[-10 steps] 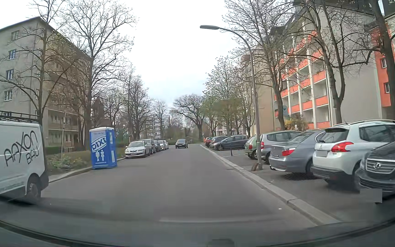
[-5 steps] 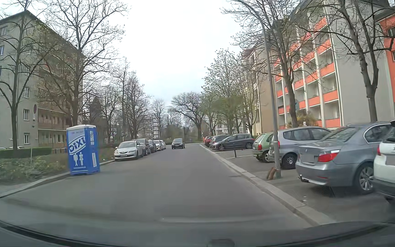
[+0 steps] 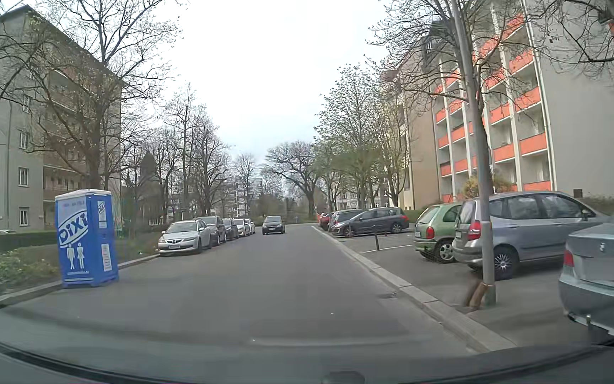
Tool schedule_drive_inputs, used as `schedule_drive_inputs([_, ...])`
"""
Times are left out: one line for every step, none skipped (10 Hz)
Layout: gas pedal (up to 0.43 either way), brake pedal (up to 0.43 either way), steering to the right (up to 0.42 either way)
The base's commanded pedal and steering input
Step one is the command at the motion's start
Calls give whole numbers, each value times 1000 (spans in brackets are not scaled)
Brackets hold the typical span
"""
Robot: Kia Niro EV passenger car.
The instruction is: Follow the waypoints while adhering to traffic rules and regulations
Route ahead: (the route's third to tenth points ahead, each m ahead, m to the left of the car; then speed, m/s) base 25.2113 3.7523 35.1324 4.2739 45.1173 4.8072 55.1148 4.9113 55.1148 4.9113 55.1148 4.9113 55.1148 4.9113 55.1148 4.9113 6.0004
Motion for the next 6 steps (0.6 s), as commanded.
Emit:
schedule_drive_inputs([67,0,-5])
schedule_drive_inputs([67,0,-5])
schedule_drive_inputs([67,0,-4])
schedule_drive_inputs([20,0,-4])
schedule_drive_inputs([0,0,-4])
schedule_drive_inputs([0,0,-4])
